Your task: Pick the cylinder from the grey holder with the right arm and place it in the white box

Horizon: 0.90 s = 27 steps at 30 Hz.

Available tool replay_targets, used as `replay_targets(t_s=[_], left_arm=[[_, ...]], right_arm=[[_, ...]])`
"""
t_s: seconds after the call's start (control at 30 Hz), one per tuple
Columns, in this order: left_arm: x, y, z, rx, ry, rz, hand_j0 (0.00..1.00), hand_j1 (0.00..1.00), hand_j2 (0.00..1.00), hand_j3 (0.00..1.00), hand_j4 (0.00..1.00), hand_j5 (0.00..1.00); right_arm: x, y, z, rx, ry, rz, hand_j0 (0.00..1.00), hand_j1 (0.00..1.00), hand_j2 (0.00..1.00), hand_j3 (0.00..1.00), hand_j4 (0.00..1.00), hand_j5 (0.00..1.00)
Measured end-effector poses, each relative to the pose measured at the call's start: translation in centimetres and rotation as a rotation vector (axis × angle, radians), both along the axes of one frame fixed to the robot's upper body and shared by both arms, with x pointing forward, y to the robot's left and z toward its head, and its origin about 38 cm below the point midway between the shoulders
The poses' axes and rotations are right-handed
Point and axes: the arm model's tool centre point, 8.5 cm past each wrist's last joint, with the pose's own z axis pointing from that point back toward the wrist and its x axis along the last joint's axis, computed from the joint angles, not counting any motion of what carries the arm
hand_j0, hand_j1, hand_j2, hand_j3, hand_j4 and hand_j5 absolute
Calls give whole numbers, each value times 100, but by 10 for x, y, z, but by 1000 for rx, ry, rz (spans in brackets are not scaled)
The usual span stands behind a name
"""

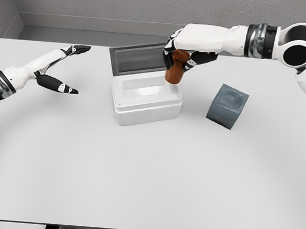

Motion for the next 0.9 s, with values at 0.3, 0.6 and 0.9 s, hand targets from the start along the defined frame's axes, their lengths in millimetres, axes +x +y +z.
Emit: replay_targets(t_s=[0.3, 0.6, 0.9], left_arm=[[0, 1, 0, 1, 0, 2, 100, 100, 100, 100, 100, 100], [0, 1, 0, 1, 0, 2, 100, 100, 100, 100, 100, 100], [0, 1, 0, 2, 0, 2, 100, 100, 100, 100, 100, 100]], right_arm=[[5, 4, -4, 4, 13, -8, 38, 38, 38, 38, 38, 38], [9, 6, -8, 9, 27, -19, 38, 38, 38, 38, 38, 38], [12, 10, -11, 13, 36, -23, 40, 40, 40, 40, 40, 40]])
